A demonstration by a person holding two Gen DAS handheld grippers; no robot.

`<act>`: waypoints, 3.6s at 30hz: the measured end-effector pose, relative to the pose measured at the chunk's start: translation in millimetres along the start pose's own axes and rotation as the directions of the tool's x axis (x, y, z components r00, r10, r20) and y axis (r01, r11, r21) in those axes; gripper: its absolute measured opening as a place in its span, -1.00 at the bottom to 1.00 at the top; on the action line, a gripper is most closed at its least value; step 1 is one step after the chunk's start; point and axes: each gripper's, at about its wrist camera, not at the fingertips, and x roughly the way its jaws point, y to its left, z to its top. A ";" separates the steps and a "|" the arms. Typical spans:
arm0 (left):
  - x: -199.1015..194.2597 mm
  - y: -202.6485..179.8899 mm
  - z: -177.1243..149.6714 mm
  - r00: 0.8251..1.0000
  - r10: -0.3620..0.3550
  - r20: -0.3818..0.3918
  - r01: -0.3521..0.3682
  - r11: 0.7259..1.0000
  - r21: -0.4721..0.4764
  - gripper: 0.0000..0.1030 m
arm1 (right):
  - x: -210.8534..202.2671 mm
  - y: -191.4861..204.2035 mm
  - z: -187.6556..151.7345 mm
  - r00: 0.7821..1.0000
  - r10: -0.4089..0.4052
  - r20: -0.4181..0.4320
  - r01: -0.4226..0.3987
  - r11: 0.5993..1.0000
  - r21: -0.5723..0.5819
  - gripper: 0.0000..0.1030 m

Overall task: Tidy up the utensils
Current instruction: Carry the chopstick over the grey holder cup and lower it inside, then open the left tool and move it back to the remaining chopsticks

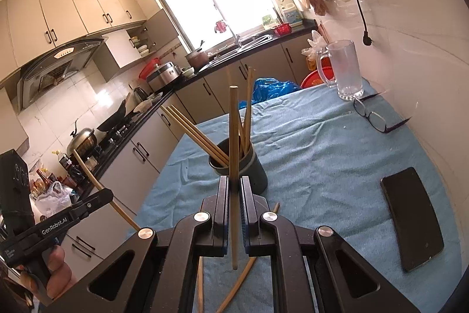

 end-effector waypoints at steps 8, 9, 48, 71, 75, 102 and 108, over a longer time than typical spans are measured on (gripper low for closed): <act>1.4 -7.6 13.7 1.000 -0.010 0.015 0.010 1.000 0.015 -0.88 | -3.6 1.9 16.4 1.000 0.004 0.027 -0.004 1.000 -0.008 -0.85; 1.8 -8.6 16.1 1.000 -0.010 0.017 0.009 1.000 0.016 -0.87 | -3.3 1.6 18.8 1.000 0.005 0.029 -0.004 1.000 -0.007 -0.85; 70.5 -22.2 136.0 0.993 -0.066 0.094 0.070 0.997 -0.039 -0.88 | 59.2 16.9 130.3 0.991 -0.039 0.128 0.041 0.999 -0.011 -0.85; 127.3 -7.4 107.5 1.000 -0.026 0.015 0.027 0.999 -0.046 -0.82 | 131.4 -4.7 100.5 0.996 -0.071 -0.051 0.071 0.997 0.012 -0.81; 117.5 -7.6 108.4 0.998 -0.033 0.045 0.035 0.998 -0.044 -0.54 | 126.6 -4.6 101.9 0.997 -0.068 -0.048 0.069 0.998 0.014 -0.81; 115.6 67.8 -74.0 0.966 0.072 -0.250 -0.111 0.983 -0.147 -0.10 | 131.7 -53.9 -34.7 0.928 -0.028 -0.372 0.103 0.977 0.184 -0.27; 107.2 65.3 -78.4 0.963 0.060 -0.262 -0.097 0.987 -0.130 -0.10 | 149.5 -49.7 -49.5 0.898 -0.046 -0.437 0.136 0.975 0.178 -0.31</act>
